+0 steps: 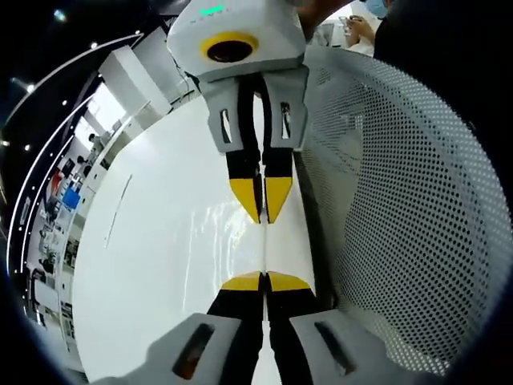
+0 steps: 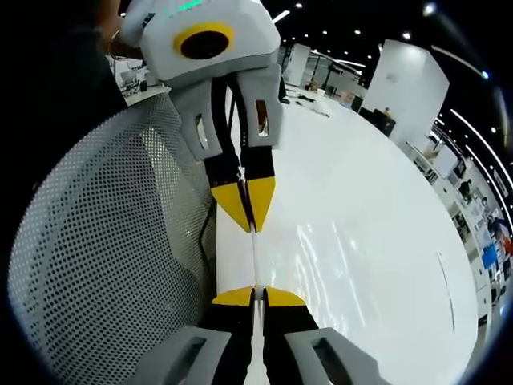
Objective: Open the resealable bag by pulling the two sides of the seal apart until the entire bag opening is separated and visibly accessible.
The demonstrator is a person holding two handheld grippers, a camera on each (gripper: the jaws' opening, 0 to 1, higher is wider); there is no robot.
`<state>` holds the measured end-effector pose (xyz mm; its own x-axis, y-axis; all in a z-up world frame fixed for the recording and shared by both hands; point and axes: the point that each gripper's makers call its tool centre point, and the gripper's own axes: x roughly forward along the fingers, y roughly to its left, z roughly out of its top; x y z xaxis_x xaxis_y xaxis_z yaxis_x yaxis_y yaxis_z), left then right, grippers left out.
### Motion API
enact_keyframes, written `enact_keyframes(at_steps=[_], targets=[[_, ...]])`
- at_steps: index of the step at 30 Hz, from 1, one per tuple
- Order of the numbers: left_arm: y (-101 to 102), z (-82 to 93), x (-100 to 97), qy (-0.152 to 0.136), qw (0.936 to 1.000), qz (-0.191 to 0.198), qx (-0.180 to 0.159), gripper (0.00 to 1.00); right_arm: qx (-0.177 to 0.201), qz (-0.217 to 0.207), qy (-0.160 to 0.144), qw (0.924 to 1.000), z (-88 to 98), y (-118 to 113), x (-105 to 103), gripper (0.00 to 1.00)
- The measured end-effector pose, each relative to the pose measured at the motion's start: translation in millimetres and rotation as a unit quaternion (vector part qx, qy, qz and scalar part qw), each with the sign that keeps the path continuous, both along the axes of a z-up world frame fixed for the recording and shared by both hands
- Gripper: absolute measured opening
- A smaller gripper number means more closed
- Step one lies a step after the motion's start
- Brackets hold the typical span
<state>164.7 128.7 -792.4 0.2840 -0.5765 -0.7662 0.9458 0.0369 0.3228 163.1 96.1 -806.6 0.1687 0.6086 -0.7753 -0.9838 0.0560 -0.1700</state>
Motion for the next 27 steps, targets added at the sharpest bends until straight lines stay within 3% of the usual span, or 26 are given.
enact_keyframes(at_steps=[27], targets=[[2.1,-7.2,-4.6,0.01,0.9999,0.002,0.01,0.0,-0.008,-0.02,0.02,0.9996,-8.5,-19.4,-1.8,0.0]])
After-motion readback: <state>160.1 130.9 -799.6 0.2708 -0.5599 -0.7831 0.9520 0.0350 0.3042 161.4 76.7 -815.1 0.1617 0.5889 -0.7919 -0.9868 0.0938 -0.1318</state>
